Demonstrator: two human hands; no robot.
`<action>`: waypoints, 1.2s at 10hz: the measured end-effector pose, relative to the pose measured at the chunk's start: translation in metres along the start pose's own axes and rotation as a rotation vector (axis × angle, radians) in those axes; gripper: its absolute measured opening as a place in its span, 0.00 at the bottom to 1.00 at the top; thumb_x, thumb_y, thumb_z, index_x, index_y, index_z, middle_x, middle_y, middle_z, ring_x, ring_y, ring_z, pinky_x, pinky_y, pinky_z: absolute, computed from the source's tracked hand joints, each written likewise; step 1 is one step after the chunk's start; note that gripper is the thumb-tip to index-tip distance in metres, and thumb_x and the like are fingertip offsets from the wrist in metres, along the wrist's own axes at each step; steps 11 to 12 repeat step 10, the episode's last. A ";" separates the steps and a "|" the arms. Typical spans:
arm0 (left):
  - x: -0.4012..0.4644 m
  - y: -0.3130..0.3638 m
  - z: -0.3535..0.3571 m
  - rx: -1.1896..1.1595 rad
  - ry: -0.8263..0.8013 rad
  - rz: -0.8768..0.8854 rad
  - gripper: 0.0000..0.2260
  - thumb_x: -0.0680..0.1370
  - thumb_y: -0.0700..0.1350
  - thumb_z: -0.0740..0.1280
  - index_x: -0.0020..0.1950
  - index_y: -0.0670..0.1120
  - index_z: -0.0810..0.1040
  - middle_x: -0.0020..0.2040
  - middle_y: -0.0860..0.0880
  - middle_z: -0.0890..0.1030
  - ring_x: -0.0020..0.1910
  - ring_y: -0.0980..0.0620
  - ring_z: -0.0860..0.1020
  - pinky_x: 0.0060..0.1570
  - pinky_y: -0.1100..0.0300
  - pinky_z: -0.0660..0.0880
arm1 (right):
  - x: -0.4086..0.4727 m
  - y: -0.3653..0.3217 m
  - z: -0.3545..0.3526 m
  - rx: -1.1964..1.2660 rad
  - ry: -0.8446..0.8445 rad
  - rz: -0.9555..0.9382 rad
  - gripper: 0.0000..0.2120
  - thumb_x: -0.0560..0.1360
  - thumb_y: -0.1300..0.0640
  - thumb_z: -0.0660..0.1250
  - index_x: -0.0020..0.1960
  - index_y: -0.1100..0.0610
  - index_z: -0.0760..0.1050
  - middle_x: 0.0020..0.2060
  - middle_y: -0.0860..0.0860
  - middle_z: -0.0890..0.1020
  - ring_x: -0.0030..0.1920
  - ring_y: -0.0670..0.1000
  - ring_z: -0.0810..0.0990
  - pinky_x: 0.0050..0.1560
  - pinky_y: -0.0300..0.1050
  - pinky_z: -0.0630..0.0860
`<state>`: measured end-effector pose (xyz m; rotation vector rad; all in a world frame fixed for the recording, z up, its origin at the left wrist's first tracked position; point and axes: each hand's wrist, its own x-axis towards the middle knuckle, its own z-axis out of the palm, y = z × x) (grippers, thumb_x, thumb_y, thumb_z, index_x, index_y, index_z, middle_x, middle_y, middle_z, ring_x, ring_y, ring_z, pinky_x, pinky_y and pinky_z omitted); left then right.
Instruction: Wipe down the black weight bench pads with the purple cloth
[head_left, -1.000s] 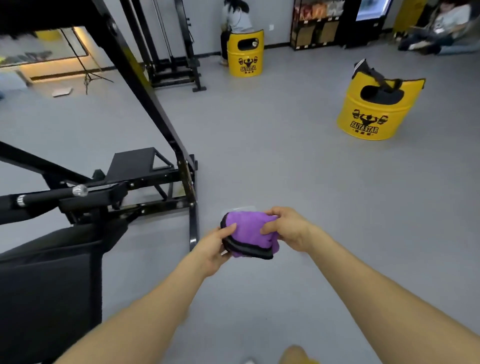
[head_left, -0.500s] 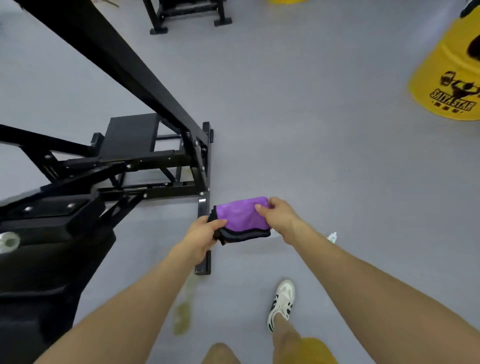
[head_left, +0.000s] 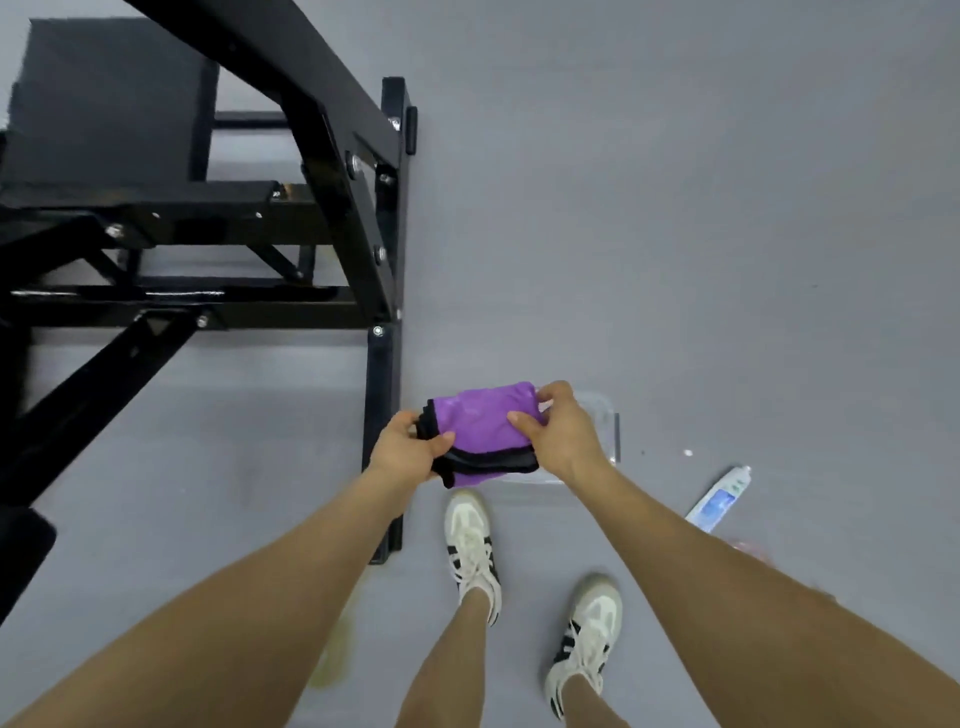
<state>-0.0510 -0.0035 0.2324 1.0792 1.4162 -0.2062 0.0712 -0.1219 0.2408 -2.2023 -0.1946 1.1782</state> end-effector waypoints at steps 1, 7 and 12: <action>0.072 -0.023 0.012 0.014 0.019 -0.083 0.15 0.74 0.35 0.69 0.58 0.40 0.71 0.56 0.41 0.77 0.54 0.41 0.78 0.50 0.49 0.79 | 0.065 0.040 0.035 0.010 -0.016 0.054 0.14 0.74 0.62 0.67 0.54 0.56 0.63 0.41 0.54 0.73 0.44 0.56 0.76 0.50 0.53 0.74; 0.270 -0.101 0.085 0.252 0.241 0.070 0.19 0.68 0.40 0.75 0.50 0.46 0.67 0.54 0.47 0.70 0.48 0.47 0.76 0.52 0.55 0.76 | 0.235 0.149 0.104 -0.469 0.229 -0.270 0.09 0.75 0.67 0.59 0.55 0.61 0.68 0.54 0.57 0.67 0.49 0.58 0.72 0.41 0.47 0.72; 0.242 -0.110 0.074 0.886 -0.034 0.475 0.18 0.77 0.39 0.62 0.67 0.48 0.70 0.66 0.48 0.70 0.62 0.45 0.72 0.62 0.51 0.71 | 0.219 0.135 0.085 -0.869 -0.014 -0.299 0.23 0.76 0.64 0.59 0.70 0.52 0.66 0.69 0.55 0.60 0.67 0.58 0.61 0.63 0.50 0.65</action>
